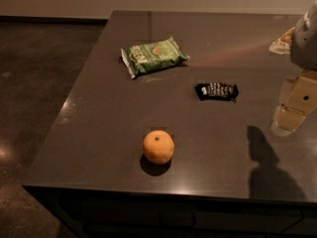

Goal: Move orange near rxbar chocolate

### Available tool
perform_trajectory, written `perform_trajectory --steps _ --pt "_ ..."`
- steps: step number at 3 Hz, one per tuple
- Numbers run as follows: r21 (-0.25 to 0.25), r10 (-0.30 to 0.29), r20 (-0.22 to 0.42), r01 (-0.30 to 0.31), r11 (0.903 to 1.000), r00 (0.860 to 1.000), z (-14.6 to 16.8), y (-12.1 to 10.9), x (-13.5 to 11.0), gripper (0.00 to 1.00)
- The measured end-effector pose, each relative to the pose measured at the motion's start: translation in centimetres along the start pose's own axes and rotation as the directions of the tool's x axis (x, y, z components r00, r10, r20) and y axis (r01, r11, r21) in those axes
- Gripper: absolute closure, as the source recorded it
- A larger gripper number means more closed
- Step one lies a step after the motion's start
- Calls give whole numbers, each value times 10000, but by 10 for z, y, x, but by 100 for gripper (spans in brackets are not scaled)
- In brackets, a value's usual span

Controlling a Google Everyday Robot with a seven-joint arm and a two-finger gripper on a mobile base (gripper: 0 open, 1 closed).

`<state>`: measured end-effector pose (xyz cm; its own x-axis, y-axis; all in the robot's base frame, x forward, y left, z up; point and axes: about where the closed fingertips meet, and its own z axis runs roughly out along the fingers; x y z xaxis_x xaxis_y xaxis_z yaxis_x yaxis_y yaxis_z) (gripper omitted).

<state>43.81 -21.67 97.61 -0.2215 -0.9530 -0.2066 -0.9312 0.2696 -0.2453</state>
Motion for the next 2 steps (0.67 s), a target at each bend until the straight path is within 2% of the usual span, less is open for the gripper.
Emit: perform_trajectory --steps 2 --pt "-46 -115 112 115 9999 9999 1 2 -6 0"
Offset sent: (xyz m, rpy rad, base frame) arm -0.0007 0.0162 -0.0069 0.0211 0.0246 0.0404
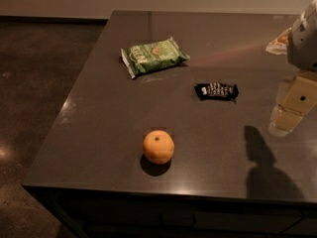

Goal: Move orange near rxbar chocolate

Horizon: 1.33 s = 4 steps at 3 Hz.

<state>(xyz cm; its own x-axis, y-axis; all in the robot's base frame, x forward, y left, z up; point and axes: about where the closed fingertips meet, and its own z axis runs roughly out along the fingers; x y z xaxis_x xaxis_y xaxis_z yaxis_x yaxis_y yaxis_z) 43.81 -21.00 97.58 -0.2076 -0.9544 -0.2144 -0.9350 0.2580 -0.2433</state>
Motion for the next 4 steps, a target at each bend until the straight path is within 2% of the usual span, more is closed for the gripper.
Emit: perform_trajectory --steps 1,2,3,4 --pt "-244 -373 972 398 9989 9946 22 18 -28 0" --pt "-460 -676 1790 770 9960 9815 41 35 -50 0" --pt "-338 -1299 2197 1407 9895 9669 56 51 -75 0" --pt "-311 -1992 2393 2126 9766 9503 76 67 -102 0"
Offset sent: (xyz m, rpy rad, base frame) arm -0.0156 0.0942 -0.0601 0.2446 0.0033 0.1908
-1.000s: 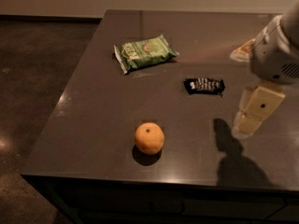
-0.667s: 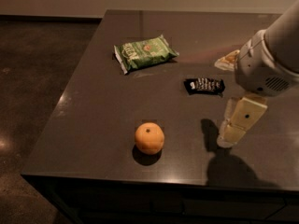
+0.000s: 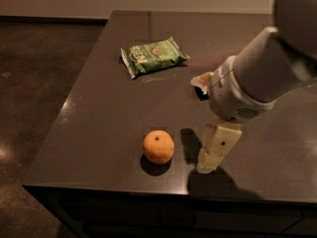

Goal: Move orange near rxbar chocolate

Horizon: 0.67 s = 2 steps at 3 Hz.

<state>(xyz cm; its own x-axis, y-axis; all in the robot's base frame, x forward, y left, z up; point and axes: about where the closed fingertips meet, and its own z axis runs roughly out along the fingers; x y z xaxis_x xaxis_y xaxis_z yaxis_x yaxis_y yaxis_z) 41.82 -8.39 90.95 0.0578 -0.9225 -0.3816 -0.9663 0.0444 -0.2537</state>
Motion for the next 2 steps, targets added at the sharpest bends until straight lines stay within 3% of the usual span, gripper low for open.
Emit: perform_trajectory --steps 2 --pt "-924 -1078 59 1079 9899 9942 51 24 -40 0"
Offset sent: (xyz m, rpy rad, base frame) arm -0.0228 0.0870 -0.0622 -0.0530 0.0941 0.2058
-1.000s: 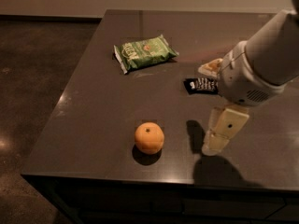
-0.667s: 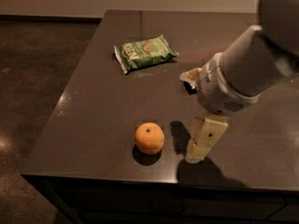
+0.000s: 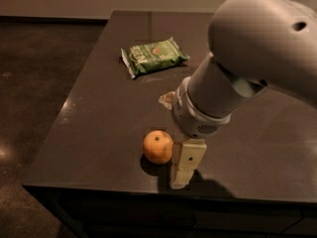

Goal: Move orange near rxbar chocolate

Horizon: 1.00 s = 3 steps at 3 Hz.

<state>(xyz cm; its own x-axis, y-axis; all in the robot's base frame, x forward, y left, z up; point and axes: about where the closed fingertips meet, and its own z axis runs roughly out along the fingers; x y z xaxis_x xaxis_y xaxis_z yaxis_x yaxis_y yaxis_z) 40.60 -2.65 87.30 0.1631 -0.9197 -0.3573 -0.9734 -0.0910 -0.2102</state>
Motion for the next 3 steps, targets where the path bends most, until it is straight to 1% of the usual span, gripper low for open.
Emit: perform_trajectory --steps 1,2,3 --pt "-435 -296 -48 294 9986 9995 16 7 -11 10" --pt "-781 -456 -80 449 9959 9989 24 12 -17 34" --pt "-949 -442 -101 431 9946 9990 25 12 -19 57"
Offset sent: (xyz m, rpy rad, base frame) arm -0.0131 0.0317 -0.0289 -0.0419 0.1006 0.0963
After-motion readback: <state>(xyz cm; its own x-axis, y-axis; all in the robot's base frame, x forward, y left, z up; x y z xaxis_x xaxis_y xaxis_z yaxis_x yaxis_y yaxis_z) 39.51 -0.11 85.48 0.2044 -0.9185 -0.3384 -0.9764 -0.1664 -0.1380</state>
